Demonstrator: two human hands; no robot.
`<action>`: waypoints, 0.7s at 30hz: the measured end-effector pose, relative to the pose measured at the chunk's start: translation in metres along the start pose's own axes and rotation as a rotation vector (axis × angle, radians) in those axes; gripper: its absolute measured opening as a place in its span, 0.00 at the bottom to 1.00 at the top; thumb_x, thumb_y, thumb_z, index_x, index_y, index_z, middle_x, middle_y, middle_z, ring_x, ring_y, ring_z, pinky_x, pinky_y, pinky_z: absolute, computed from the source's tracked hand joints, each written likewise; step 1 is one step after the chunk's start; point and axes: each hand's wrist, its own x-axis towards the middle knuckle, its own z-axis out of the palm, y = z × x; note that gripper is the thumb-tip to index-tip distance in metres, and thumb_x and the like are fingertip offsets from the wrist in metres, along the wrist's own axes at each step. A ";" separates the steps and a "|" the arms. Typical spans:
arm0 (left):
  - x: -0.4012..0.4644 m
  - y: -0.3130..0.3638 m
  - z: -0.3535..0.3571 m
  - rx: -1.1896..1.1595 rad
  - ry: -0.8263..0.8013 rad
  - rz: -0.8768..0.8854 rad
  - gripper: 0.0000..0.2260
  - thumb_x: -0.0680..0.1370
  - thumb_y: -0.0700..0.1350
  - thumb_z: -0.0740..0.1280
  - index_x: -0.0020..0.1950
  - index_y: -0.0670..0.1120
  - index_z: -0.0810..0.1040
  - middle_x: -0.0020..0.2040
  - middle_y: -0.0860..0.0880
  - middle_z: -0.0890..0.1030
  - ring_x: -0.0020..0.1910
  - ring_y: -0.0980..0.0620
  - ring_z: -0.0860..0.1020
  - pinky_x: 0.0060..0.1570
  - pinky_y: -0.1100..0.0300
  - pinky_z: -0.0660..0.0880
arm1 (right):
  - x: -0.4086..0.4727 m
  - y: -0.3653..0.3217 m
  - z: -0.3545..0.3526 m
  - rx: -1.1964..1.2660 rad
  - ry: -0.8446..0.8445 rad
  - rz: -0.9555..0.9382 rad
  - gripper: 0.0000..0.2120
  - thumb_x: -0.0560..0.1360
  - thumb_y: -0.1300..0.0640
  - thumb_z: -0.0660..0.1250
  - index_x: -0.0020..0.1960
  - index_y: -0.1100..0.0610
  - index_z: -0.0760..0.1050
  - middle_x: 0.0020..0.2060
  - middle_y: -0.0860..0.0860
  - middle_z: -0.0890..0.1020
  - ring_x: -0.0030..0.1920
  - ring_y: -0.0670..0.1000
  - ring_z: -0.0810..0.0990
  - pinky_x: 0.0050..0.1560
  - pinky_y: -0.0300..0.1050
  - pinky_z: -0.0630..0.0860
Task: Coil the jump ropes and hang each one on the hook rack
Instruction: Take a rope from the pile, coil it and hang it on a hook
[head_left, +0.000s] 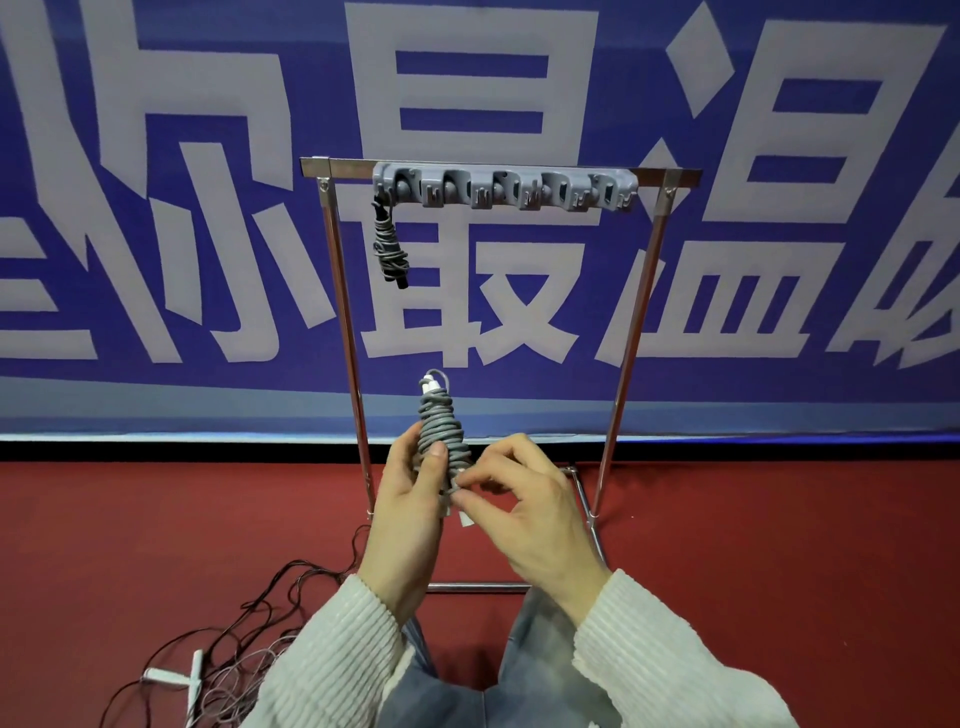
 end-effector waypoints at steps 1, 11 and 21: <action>-0.001 0.000 0.001 -0.009 -0.011 -0.002 0.14 0.86 0.44 0.60 0.71 0.51 0.74 0.63 0.37 0.80 0.58 0.41 0.81 0.59 0.45 0.75 | 0.001 0.001 0.000 -0.029 0.017 -0.007 0.03 0.73 0.55 0.76 0.46 0.51 0.84 0.45 0.42 0.77 0.46 0.47 0.81 0.47 0.45 0.79; -0.009 -0.002 -0.011 0.515 -0.080 0.339 0.08 0.80 0.40 0.61 0.52 0.54 0.73 0.44 0.54 0.78 0.37 0.55 0.74 0.40 0.51 0.74 | 0.004 0.004 0.000 0.023 0.047 0.121 0.15 0.71 0.61 0.76 0.54 0.45 0.81 0.43 0.46 0.79 0.42 0.51 0.80 0.45 0.43 0.79; -0.004 0.004 -0.017 0.632 -0.118 0.352 0.09 0.83 0.36 0.63 0.49 0.51 0.73 0.39 0.43 0.78 0.29 0.53 0.65 0.30 0.52 0.64 | 0.001 0.005 0.001 -0.144 0.055 -0.019 0.06 0.75 0.55 0.74 0.51 0.47 0.81 0.44 0.41 0.79 0.40 0.45 0.80 0.44 0.43 0.79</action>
